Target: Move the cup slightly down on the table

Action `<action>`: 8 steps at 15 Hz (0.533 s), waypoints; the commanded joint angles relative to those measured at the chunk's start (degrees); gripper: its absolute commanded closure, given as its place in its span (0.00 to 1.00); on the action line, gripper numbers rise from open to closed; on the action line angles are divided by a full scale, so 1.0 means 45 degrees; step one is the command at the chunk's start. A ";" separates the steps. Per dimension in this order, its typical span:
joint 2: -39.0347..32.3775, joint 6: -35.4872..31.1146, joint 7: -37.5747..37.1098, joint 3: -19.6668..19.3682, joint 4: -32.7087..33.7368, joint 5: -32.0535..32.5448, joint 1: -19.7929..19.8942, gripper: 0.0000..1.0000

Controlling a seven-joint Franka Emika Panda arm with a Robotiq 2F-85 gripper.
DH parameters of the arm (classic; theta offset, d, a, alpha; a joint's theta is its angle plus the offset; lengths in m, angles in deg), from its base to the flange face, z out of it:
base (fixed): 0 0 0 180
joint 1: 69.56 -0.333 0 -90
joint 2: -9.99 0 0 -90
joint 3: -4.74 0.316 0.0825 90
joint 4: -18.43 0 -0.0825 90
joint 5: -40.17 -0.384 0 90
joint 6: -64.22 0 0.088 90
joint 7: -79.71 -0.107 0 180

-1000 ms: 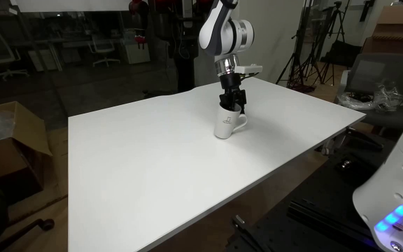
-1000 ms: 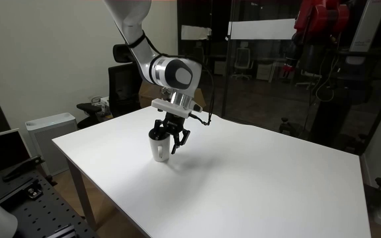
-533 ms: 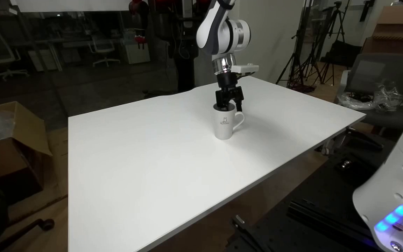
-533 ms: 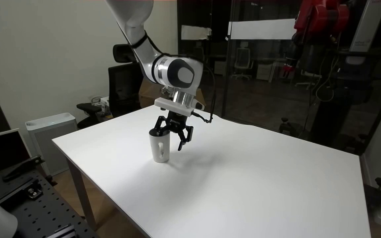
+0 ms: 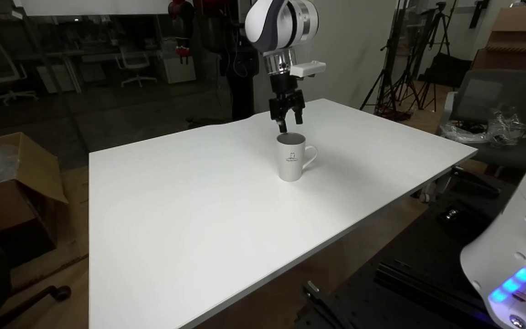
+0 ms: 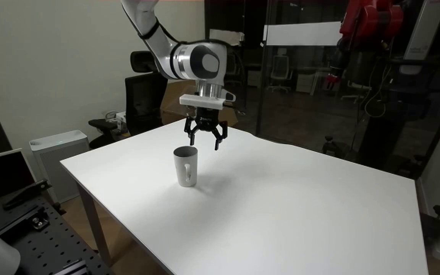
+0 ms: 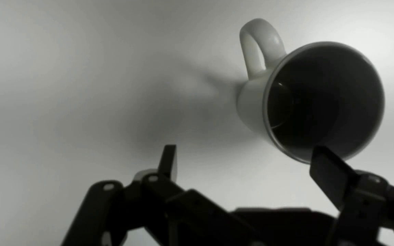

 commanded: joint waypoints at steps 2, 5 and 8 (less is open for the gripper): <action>0.1660 -0.0747 -0.1087 -0.0102 -0.0834 0.0824 -0.0697 0.00; 0.1358 -0.0632 -0.0653 0.0045 -0.0388 0.0612 -0.0609 0.00; 0.1694 -0.0771 -0.0685 0.0041 -0.0665 0.0611 -0.0651 0.00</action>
